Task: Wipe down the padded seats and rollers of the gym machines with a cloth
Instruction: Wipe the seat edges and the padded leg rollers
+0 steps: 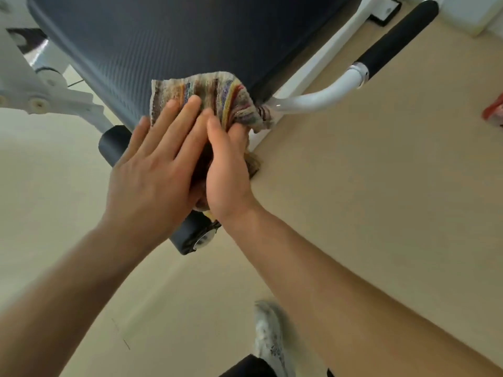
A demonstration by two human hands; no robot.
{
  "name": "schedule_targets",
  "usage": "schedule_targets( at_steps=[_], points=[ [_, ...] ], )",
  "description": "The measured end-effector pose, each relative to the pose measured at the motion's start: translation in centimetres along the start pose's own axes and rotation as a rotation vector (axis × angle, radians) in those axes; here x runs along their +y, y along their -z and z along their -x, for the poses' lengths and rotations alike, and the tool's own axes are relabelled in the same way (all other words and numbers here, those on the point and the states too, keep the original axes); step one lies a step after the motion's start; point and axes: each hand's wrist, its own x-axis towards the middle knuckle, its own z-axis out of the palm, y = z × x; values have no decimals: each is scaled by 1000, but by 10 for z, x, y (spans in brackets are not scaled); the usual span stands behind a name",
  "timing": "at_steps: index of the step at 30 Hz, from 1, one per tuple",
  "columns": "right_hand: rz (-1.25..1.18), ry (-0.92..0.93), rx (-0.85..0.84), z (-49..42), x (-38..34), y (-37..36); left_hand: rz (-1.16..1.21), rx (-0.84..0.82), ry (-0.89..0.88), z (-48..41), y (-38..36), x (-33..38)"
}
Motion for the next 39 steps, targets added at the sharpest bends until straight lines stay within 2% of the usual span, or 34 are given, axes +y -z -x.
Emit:
schedule_targets(
  at_steps=[4, 7, 11, 14, 20, 24, 28, 33, 39],
  points=[
    [10, 73, 239, -49, -29, 4, 69, -1, -15, -32, -9, -11],
    [-5, 116, 354, -74, -38, 4, 107, 97, -21, -44, -18, -13],
    [93, 297, 356, -78, -12, 13, 236, 335, -40, -39, -36, -14],
    [160, 371, 362, -86, -5, 12, 319, 495, -132, -33, -44, -22],
    [289, 603, 297, -48, 54, -2, 326, 769, -160, 1, -87, -21],
    [276, 674, 286, -40, 68, -10, 239, 706, -252, 0, -91, -49],
    [75, 576, 337, -61, 44, -8, 152, 657, -329, -20, -81, -66],
    [-63, 530, 292, -78, 31, -3, 172, 704, -308, -28, -77, -68],
    [1, 534, 311, -92, 33, 0, 263, 764, -255, -25, -85, -64]
  ],
)
